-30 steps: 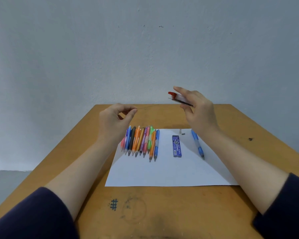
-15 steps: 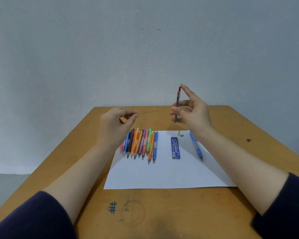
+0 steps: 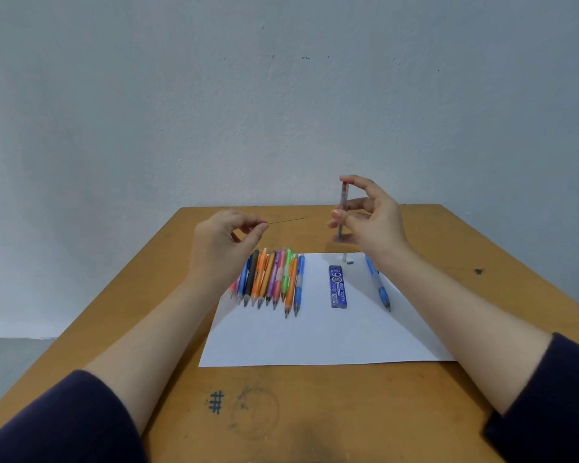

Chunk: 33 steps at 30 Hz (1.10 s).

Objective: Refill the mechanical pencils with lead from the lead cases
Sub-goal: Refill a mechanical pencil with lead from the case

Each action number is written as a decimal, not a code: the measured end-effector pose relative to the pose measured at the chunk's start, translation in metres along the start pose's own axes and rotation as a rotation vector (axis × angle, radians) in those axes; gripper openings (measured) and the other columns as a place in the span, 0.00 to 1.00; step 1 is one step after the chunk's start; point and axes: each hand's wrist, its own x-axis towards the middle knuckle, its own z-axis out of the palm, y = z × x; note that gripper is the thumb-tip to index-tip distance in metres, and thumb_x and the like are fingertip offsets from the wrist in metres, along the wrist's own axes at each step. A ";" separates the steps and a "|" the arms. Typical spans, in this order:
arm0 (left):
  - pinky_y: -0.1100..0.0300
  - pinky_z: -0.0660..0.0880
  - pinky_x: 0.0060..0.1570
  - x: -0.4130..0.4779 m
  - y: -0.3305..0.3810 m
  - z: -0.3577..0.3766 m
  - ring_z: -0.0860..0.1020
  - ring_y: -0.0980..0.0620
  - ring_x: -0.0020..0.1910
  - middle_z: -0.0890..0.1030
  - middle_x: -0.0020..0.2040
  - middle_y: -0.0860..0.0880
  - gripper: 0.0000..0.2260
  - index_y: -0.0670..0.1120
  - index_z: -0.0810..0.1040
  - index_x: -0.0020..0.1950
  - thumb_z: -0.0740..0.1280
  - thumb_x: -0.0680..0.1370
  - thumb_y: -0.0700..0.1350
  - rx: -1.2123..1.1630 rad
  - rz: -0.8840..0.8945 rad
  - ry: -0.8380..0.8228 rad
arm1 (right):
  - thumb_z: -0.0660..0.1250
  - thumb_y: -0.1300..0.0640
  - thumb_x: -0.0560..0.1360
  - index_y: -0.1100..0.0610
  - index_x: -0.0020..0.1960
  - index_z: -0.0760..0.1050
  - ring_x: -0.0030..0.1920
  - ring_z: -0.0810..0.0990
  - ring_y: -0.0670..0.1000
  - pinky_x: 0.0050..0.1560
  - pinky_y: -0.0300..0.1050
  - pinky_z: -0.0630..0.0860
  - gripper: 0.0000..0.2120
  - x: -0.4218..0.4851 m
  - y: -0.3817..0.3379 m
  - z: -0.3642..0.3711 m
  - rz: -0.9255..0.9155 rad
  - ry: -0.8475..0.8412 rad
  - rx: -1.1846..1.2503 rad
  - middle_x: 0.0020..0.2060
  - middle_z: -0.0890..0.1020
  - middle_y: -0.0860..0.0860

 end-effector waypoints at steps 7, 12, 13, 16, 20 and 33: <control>0.76 0.71 0.40 0.000 0.000 0.001 0.75 0.63 0.40 0.80 0.42 0.55 0.06 0.44 0.83 0.50 0.70 0.75 0.42 0.003 0.000 -0.004 | 0.65 0.70 0.75 0.48 0.64 0.72 0.43 0.84 0.54 0.40 0.52 0.83 0.23 -0.002 -0.002 0.003 0.038 -0.061 0.038 0.46 0.81 0.56; 0.77 0.70 0.39 0.000 -0.001 0.001 0.75 0.64 0.40 0.80 0.43 0.54 0.06 0.45 0.83 0.51 0.70 0.75 0.42 0.003 -0.009 -0.006 | 0.61 0.72 0.77 0.52 0.64 0.70 0.41 0.85 0.54 0.41 0.52 0.83 0.21 -0.006 -0.003 0.004 0.158 -0.200 0.020 0.46 0.83 0.58; 0.77 0.70 0.39 0.000 -0.001 0.001 0.75 0.63 0.40 0.80 0.43 0.54 0.06 0.45 0.83 0.51 0.70 0.75 0.42 0.002 -0.010 -0.006 | 0.61 0.72 0.76 0.53 0.63 0.71 0.40 0.85 0.54 0.40 0.51 0.83 0.20 -0.007 -0.003 0.005 0.173 -0.215 0.008 0.46 0.82 0.59; 0.76 0.70 0.39 0.000 0.000 0.001 0.75 0.63 0.40 0.80 0.43 0.54 0.06 0.44 0.83 0.50 0.70 0.75 0.42 -0.002 -0.008 -0.004 | 0.64 0.72 0.75 0.56 0.61 0.74 0.42 0.85 0.53 0.40 0.47 0.83 0.19 -0.009 -0.004 0.007 0.188 -0.234 -0.072 0.45 0.82 0.63; 0.76 0.71 0.39 0.000 -0.001 0.001 0.75 0.64 0.40 0.79 0.42 0.55 0.06 0.44 0.84 0.50 0.70 0.75 0.42 0.004 -0.005 0.001 | 0.71 0.71 0.70 0.56 0.59 0.76 0.40 0.82 0.50 0.35 0.38 0.79 0.20 -0.009 -0.005 0.005 0.232 -0.318 -0.251 0.41 0.82 0.58; 0.76 0.70 0.37 0.001 -0.003 0.002 0.75 0.64 0.40 0.79 0.42 0.56 0.06 0.45 0.84 0.51 0.70 0.75 0.43 0.020 -0.008 0.001 | 0.77 0.54 0.67 0.53 0.63 0.76 0.56 0.77 0.48 0.54 0.43 0.74 0.25 -0.013 -0.003 0.009 0.223 -0.545 -0.872 0.56 0.80 0.49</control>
